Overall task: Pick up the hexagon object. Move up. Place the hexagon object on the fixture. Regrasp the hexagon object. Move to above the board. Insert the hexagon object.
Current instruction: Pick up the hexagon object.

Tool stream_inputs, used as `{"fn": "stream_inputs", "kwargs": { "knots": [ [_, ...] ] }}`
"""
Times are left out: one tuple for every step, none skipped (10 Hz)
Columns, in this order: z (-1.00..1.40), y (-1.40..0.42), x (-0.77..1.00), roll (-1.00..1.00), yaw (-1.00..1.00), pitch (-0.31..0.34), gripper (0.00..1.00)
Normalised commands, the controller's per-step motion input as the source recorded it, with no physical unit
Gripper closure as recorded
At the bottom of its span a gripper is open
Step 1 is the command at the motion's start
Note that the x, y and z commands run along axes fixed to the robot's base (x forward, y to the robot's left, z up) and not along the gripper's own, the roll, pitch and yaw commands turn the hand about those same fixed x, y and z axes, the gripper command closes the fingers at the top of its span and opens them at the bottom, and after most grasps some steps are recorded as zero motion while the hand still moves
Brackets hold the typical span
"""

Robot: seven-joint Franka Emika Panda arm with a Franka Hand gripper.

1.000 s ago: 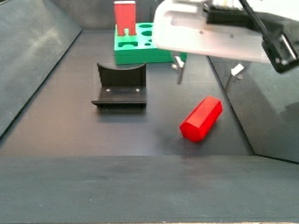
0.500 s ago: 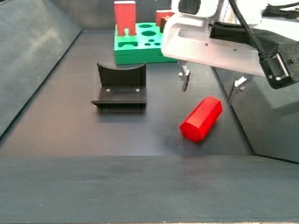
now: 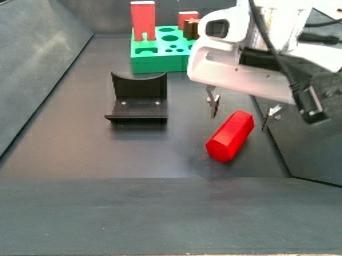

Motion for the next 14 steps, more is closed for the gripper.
{"fn": "stream_inputs", "kwargs": {
  "knots": [
    [-0.45,0.08,0.0,0.0,-0.39,-0.104,0.0],
    [-0.43,0.0,0.15,-0.03,-0.48,-0.154,0.0],
    [-0.33,0.0,0.07,0.0,-0.37,-0.124,0.0],
    [-0.32,0.0,0.0,0.0,-0.34,-0.15,0.0],
    [-0.27,0.01,0.0,0.0,-0.29,-0.157,0.0],
    [0.0,0.0,0.0,0.01,0.0,-0.007,0.0],
    [0.0,0.0,0.0,0.0,0.0,0.0,0.0],
    [0.0,0.0,0.0,0.0,0.0,0.0,1.0],
    [0.0,0.0,0.0,0.0,0.0,0.0,1.0],
    [0.0,0.0,0.0,0.0,0.0,0.0,1.0],
    [0.0,0.0,0.0,0.0,0.0,0.0,1.0],
    [0.0,0.0,0.0,0.0,0.0,0.0,1.0],
    [0.0,0.0,0.0,0.0,0.0,0.0,1.0],
    [0.0,0.0,0.0,0.0,0.0,0.0,1.0]
  ]
}}
